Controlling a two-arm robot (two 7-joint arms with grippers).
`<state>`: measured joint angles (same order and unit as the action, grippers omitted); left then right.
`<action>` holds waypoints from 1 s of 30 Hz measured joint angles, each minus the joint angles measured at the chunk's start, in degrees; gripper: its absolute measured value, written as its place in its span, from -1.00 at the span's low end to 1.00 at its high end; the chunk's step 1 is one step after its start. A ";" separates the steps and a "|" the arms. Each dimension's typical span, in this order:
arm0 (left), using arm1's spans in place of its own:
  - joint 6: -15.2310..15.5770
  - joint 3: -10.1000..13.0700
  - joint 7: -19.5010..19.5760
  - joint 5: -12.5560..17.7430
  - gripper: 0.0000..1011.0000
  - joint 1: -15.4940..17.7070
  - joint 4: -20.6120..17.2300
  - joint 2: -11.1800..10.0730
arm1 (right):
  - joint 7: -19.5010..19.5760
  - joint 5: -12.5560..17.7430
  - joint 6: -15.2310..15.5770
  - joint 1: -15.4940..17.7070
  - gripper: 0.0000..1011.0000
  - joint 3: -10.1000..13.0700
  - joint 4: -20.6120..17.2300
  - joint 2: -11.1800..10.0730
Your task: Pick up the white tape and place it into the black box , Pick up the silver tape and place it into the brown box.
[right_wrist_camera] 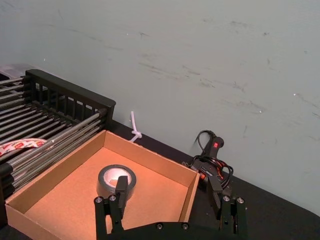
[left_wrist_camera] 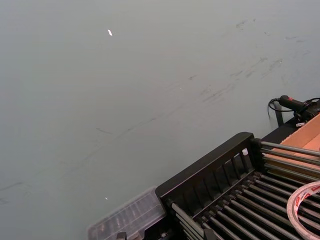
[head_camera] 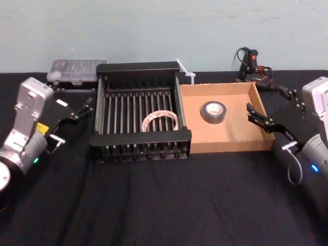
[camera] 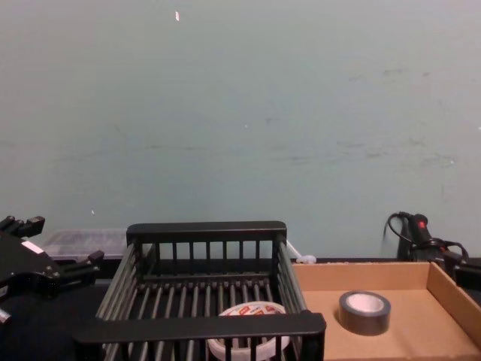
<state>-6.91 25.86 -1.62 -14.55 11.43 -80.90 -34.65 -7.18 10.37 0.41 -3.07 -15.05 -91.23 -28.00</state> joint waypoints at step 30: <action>0.00 0.00 0.00 0.00 0.98 0.00 0.00 0.00 | -0.28 0.29 0.00 -0.15 0.98 -0.19 0.11 -0.11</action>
<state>-6.91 25.86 -1.62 -14.54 11.43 -80.90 -34.65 -7.46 10.66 0.41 -3.22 -15.24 -91.13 -28.10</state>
